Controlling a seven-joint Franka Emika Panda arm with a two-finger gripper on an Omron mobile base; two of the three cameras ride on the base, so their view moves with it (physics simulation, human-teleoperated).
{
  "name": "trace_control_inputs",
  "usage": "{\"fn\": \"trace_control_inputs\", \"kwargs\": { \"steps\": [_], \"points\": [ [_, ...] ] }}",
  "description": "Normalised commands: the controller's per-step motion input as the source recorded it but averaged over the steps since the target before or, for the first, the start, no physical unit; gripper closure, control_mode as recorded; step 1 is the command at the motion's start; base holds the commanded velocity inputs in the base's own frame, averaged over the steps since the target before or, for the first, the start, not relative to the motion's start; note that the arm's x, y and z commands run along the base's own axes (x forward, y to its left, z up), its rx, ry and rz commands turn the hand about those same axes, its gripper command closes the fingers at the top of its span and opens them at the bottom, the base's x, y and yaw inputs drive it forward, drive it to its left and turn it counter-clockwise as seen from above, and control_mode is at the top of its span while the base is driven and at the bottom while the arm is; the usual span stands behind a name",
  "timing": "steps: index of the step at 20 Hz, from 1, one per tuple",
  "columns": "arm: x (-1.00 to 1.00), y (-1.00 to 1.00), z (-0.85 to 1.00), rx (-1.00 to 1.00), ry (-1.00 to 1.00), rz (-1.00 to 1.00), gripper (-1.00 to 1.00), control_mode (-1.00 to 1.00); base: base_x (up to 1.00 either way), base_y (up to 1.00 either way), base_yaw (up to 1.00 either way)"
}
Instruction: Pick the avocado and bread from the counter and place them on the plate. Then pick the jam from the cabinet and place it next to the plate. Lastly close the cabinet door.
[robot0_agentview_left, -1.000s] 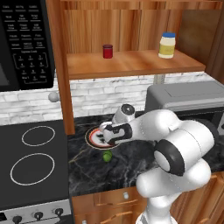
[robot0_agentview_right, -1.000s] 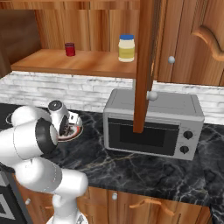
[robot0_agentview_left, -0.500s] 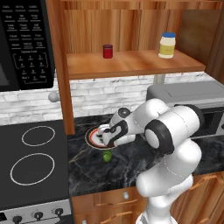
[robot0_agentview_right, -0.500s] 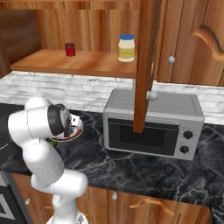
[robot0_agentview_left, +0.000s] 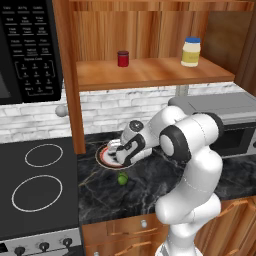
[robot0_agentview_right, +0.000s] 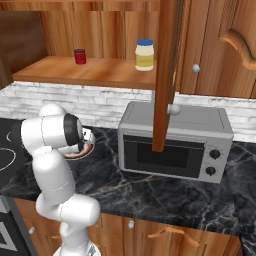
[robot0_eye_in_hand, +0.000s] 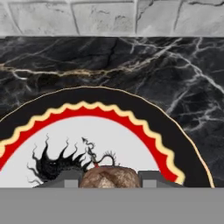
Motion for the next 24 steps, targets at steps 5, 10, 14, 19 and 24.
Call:
{"fn": "trace_control_inputs", "kwargs": {
  "steps": [5,10,14,19,24],
  "points": [
    [-0.27,0.08,0.13,0.02,0.00,0.00,-1.00,-1.00,0.00,0.00,0.00],
    [-0.45,0.00,0.47,0.08,0.00,0.00,-1.00,-1.00,0.00,0.00,0.00],
    [-0.14,0.00,0.90,0.13,-0.05,0.00,-1.00,-1.00,0.00,0.00,0.00],
    [-0.04,0.00,0.91,0.12,-0.02,0.00,-1.00,-1.00,0.00,0.00,0.00],
    [-0.22,-0.01,0.44,0.02,0.09,-0.02,-1.00,-1.00,0.00,0.00,0.00]
  ]
}}
